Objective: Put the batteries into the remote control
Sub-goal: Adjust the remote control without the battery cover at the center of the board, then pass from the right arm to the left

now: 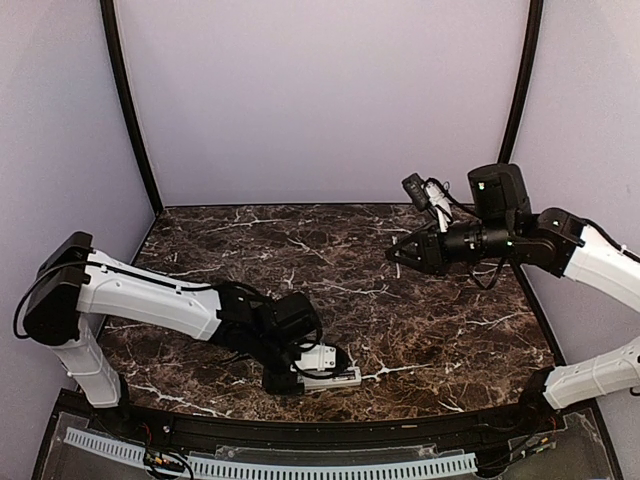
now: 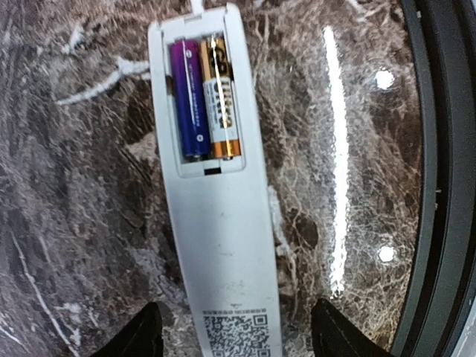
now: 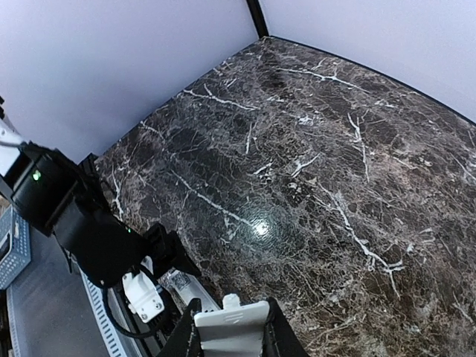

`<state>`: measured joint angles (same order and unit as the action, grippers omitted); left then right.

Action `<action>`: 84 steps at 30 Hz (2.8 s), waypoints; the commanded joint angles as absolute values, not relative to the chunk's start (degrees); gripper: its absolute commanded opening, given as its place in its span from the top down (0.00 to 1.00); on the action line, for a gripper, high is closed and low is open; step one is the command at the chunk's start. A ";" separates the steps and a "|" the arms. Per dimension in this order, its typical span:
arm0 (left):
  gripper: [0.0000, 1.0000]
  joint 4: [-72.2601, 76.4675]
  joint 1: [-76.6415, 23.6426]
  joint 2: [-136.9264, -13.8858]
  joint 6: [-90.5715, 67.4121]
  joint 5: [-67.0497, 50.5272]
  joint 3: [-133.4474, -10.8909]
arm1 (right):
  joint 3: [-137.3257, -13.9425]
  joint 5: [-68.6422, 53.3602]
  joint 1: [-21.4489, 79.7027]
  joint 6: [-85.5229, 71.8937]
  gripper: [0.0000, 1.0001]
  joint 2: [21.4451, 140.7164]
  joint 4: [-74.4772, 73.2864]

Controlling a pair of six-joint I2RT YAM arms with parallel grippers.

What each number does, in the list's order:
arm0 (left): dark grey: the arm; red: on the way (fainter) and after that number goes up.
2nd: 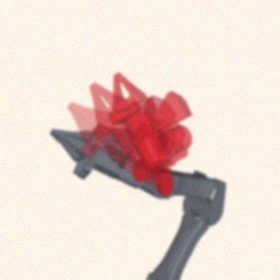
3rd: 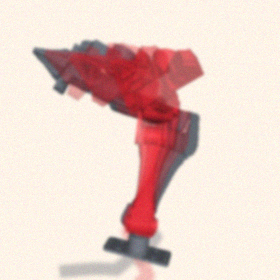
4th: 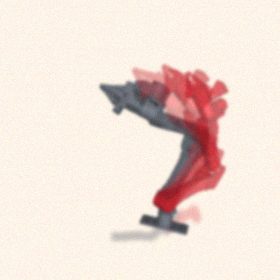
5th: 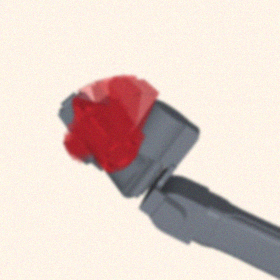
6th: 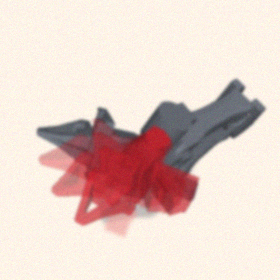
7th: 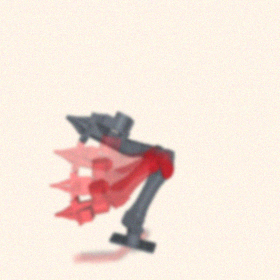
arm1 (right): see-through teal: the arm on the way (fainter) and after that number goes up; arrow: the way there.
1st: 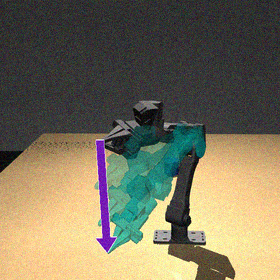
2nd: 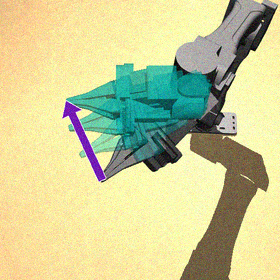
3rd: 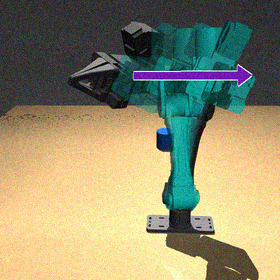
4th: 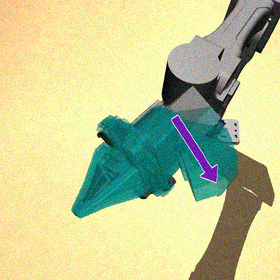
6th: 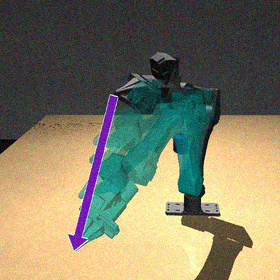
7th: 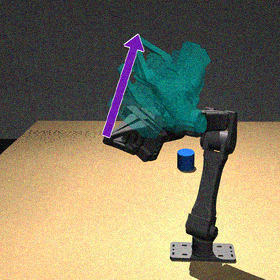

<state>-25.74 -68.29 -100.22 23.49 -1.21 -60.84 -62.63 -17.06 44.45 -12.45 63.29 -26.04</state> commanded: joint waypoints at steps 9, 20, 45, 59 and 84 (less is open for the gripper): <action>0.14 -9.13 -61.34 -73.67 -1.83 -11.77 -59.16 | -58.22 -18.83 49.10 1.96 0.94 64.97 -18.02; 0.34 -4.17 -56.87 -76.74 -28.25 -18.59 -62.00 | -55.78 1.15 60.63 13.13 0.93 68.92 -8.32; 0.51 -0.48 -56.91 -79.20 -31.75 -10.26 -62.04 | -61.43 9.62 65.95 13.14 0.93 80.71 -2.13; 0.77 -2.31 -56.88 -80.88 -31.31 -9.51 -63.54 | -64.07 13.14 67.01 12.80 0.93 83.16 -2.61; 1.00 -0.22 -56.92 -78.53 -28.82 -10.02 -62.34 | -65.30 13.53 67.01 14.08 0.66 83.37 -2.01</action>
